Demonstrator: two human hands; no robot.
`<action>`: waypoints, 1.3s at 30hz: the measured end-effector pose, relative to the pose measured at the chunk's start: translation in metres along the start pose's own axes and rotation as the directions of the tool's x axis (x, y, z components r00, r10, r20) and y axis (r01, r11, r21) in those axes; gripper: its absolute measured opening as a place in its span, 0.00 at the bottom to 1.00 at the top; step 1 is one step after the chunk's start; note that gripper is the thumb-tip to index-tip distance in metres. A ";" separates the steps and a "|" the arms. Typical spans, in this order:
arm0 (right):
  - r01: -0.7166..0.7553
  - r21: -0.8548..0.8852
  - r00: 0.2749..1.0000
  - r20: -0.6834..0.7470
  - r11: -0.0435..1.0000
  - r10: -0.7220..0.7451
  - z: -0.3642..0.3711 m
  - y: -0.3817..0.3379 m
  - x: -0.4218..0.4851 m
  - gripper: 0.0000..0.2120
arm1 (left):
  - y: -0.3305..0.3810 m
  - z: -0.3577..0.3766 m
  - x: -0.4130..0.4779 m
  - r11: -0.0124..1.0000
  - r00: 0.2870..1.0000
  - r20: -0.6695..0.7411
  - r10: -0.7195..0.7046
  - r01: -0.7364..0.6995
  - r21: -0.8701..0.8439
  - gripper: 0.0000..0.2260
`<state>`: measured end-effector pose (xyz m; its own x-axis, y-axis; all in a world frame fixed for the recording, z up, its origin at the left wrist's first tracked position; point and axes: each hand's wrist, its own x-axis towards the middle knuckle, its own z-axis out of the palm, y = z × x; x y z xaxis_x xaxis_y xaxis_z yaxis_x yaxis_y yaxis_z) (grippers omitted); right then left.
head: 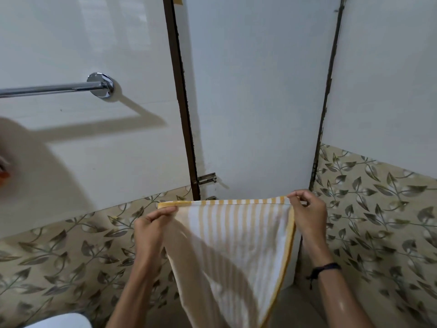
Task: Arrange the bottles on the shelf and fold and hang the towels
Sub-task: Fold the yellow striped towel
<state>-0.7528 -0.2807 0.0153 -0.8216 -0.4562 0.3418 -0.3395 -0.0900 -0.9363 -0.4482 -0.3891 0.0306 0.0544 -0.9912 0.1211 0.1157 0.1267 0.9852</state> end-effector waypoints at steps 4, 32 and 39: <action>0.023 -0.054 0.998 0.055 0.998 -0.020 -0.001 -0.001 0.011 0.06 | -0.003 -0.001 0.001 1.000 1.000 0.006 -0.012 0.012 0.001 0.11; 0.399 -0.542 0.889 0.425 0.740 -0.168 -0.010 0.002 0.021 0.12 | 0.016 -0.006 0.036 0.712 0.817 0.556 -0.152 -0.299 0.635 0.25; 0.397 -0.529 0.897 0.396 0.750 -0.196 -0.011 -0.029 0.022 0.11 | -0.005 -0.009 0.035 0.725 0.750 0.613 -0.249 -0.275 0.632 0.09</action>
<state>-0.7663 -0.2788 0.0509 -0.4897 -0.7420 0.4578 -0.8228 0.2195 -0.5242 -0.4381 -0.4241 0.0284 -0.5959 -0.7990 -0.0804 -0.5575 0.3396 0.7575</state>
